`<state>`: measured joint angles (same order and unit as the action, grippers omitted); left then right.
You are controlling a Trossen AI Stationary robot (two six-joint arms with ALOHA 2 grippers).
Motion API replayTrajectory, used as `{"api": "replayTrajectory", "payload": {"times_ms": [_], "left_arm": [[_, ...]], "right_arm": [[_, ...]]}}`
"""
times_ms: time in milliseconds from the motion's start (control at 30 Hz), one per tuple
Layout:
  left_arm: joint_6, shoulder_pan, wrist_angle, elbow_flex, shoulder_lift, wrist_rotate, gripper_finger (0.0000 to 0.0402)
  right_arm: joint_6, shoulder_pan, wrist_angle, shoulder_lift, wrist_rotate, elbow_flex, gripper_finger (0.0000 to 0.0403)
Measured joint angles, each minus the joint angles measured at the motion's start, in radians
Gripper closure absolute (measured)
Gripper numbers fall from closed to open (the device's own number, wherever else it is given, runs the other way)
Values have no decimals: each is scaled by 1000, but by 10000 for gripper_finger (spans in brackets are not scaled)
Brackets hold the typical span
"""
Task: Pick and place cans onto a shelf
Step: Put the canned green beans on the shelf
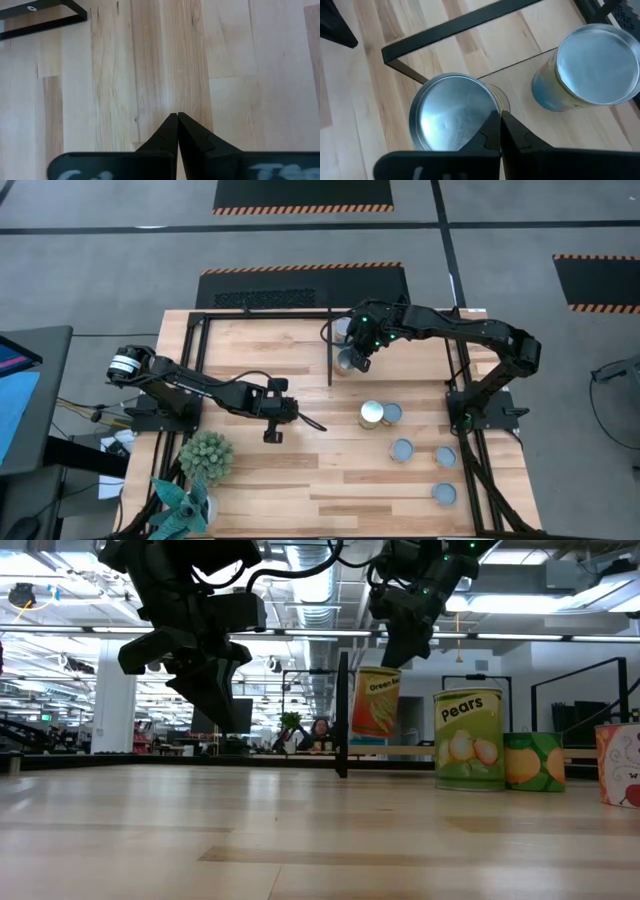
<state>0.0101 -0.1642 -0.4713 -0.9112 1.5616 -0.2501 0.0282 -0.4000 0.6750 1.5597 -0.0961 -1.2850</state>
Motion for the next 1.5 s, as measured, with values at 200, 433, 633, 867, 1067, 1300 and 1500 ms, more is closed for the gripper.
{"api": "replayTrajectory", "payload": {"times_ms": [200, 433, 633, 867, 1067, 1300, 1500], "left_arm": [[-4, 0, 0, 0, 0, 0, 401], [-5, 0, 0, 0, 0, 0, 401], [-6, 0, 0, 0, 0, 0, 401], [-15, 0, 2, 0, 0, 0, 401], [-15, 0, 2, 0, 0, 0, 401], [-15, 0, 2, 0, 0, 1, 401], [-15, 0, 2, 0, 0, 1, 401]], "right_arm": [[-4, 0, -2, 0, 0, 0, 381], [-2, 0, -1, 0, 19, 0, 368], [-2, 0, -1, 0, 19, 0, 361], [-2, 0, -2, 0, 18, 0, 349], [-2, 0, -2, 0, 19, 0, 344], [-17, -2, 21, 0, 53, 0, 344], [-28, -2, 42, 0, 115, 0, 344]]}}
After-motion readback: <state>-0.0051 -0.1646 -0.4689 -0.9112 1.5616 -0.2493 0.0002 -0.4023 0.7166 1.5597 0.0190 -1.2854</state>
